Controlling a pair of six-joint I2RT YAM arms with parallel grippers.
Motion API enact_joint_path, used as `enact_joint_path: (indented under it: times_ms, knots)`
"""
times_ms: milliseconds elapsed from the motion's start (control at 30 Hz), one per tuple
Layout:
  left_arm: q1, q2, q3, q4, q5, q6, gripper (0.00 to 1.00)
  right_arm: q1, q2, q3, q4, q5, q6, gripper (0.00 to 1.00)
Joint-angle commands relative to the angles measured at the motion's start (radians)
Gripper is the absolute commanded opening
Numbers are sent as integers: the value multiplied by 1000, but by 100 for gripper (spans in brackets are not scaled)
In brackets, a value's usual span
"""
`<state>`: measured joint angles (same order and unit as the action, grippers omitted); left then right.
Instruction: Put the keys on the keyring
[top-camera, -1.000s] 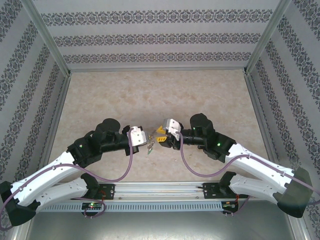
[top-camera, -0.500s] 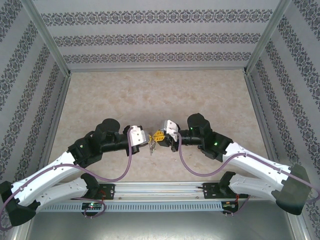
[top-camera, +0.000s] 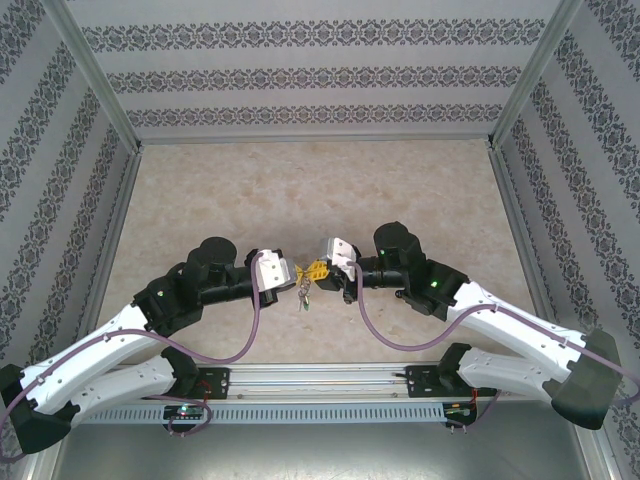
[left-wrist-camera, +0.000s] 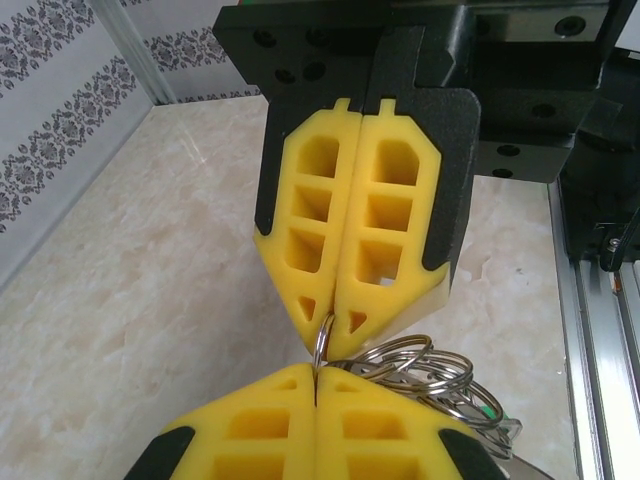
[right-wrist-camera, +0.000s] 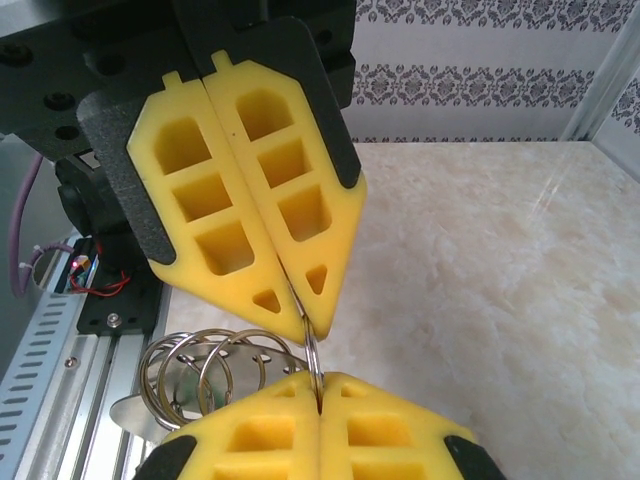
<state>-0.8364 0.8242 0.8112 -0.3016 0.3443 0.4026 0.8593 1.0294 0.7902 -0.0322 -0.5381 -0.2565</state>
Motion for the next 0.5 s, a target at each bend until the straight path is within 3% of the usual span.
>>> enact_joint_path:
  times_ms: [0, 467]
  knots:
    - [-1, -5, -14, 31, 46, -25, 0, 17, -28, 40, 42, 3, -13, 0]
    - [6, -13, -17, 53, 58, -21, 0, 17, -41, 45, 52, 0, -24, 0]
